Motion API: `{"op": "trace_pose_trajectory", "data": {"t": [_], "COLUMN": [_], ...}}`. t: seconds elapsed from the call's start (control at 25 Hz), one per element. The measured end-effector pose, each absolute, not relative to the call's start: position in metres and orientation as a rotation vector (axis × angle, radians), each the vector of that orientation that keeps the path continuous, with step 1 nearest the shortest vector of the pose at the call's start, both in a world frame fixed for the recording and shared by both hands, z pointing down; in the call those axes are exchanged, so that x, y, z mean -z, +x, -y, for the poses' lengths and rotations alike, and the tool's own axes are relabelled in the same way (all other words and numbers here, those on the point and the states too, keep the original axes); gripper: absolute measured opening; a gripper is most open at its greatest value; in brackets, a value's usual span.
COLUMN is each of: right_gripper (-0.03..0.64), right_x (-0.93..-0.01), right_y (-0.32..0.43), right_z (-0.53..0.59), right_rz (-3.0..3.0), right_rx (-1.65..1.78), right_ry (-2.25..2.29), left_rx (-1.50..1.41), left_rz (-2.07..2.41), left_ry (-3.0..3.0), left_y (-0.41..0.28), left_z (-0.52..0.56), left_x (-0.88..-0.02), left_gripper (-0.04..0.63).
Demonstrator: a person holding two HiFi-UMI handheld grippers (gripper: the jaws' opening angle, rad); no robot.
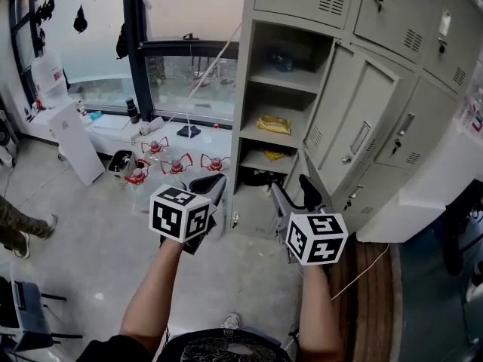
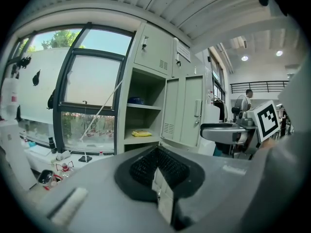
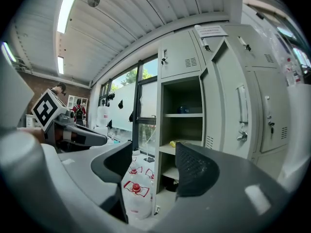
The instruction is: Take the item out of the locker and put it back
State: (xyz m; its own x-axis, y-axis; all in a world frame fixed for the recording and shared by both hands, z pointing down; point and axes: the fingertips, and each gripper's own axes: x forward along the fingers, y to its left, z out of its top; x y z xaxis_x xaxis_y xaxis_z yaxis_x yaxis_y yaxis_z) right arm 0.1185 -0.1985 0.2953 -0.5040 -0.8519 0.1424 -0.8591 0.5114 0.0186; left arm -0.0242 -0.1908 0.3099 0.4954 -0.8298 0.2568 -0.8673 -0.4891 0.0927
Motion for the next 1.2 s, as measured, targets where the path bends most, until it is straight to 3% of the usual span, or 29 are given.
{"op": "trace_pose_trajectory", "data": {"t": [1.2], "right_gripper": [0.291], "right_x": [-0.316], "right_y": [0.09], "right_z": [0.301], "right_rz": [2.609], "right_rx": [-0.083], "right_ry": [1.41], "left_rx": [-0.261], "left_rz": [1.551], "left_ry": [2.475], "left_y": [-0.05], "left_z": [0.288], "left_x": [-0.33], "left_gripper": [0.002]}}
